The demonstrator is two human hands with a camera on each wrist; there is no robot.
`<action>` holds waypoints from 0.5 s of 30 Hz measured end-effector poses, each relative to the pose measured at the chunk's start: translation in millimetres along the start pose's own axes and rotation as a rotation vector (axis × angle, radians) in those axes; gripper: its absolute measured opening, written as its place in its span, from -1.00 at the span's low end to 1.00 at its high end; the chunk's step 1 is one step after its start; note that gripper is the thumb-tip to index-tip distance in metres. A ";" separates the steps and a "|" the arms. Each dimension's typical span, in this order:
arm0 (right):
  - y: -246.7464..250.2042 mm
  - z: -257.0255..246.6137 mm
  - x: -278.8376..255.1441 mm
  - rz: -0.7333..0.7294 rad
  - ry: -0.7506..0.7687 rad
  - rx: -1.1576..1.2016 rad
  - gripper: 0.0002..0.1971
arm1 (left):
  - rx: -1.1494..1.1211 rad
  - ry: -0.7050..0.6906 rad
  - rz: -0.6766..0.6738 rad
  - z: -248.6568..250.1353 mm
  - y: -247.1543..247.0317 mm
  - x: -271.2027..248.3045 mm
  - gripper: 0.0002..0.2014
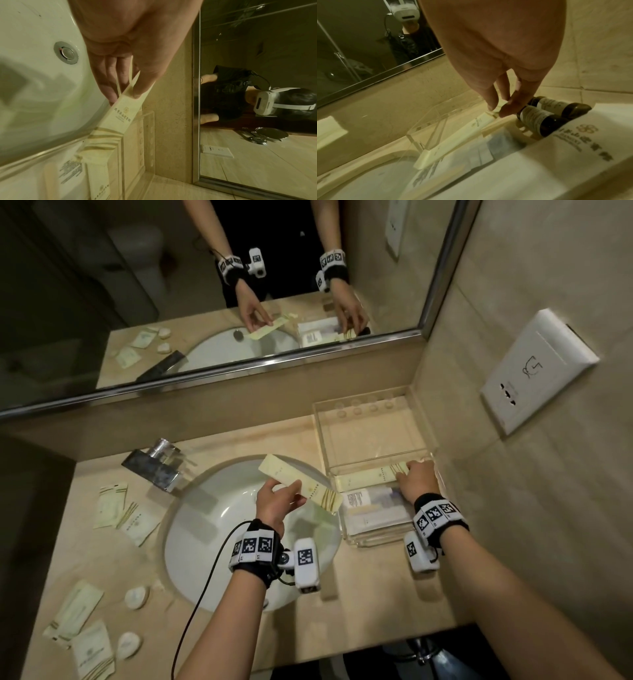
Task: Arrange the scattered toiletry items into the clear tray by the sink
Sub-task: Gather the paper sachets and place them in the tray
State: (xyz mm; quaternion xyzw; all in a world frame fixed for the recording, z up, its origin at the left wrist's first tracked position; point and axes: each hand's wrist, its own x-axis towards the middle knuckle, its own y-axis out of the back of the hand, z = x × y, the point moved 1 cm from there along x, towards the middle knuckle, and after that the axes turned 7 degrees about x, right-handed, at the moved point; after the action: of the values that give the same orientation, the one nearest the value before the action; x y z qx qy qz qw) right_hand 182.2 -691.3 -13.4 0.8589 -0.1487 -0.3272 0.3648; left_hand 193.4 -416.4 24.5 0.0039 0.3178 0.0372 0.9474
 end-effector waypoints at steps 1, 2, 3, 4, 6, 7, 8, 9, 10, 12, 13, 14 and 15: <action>0.0 0.7 1.0 -0.007 0.008 -0.016 -0.59 | -0.009 0.003 0.002 -0.1 -2.1 0.6 -0.80; -0.1 1.9 2.4 -0.008 0.021 -0.015 -0.57 | -0.021 0.005 0.001 0.0 -4.0 0.8 -0.79; 0.0 3.3 3.5 -0.007 0.039 -0.001 -0.55 | -0.033 0.006 -0.002 0.3 -6.0 0.8 -0.79; 0.9 4.7 4.1 0.001 0.063 0.024 -0.54 | -0.043 0.006 -0.010 0.5 -8.0 0.7 -0.78; 3.2 6.7 3.0 0.039 0.115 0.103 -0.59 | -0.068 0.002 -0.033 2.0 -12.6 -0.5 -0.80; 3.6 7.6 1.7 0.065 0.140 0.152 -0.65 | -0.086 0.001 -0.045 2.9 -15.2 -1.2 -0.80; 3.9 7.7 -0.1 0.084 0.162 0.209 -0.73 | -0.102 0.003 -0.052 3.4 -17.9 -1.1 -0.79; 4.3 6.2 -3.1 0.078 0.174 0.287 -0.79 | -0.113 0.007 -0.057 3.8 -20.7 -0.8 -0.77; 4.3 3.0 -7.3 0.037 0.175 0.388 -0.82 | -0.114 0.010 -0.061 3.9 -23.3 -0.4 -0.75; 4.7 -6.9 -17.9 -0.122 0.167 0.569 -0.76 | -0.106 0.008 -0.064 3.9 -28.8 0.0 -0.70; 5.6 -11.7 -23.3 -0.215 0.175 0.608 -0.72 | -0.109 0.010 -0.069 3.2 -32.4 0.0 -0.68; 6.7 -16.1 -27.8 -0.301 0.193 0.609 -0.70 | -0.118 0.014 -0.081 2.1 -36.3 -0.2 -0.67; 8.3 -19.8 -32.9 -0.383 0.211 0.597 -0.70 | -0.132 0.018 -0.103 1.5 -41.1 -1.5 -0.66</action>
State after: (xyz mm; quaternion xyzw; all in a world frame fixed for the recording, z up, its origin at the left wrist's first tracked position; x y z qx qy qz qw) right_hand 170.9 -670.3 17.9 0.9688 -0.0358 -0.2415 0.0438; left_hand 196.0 -457.6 25.3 -0.0752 0.3229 0.0090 0.9434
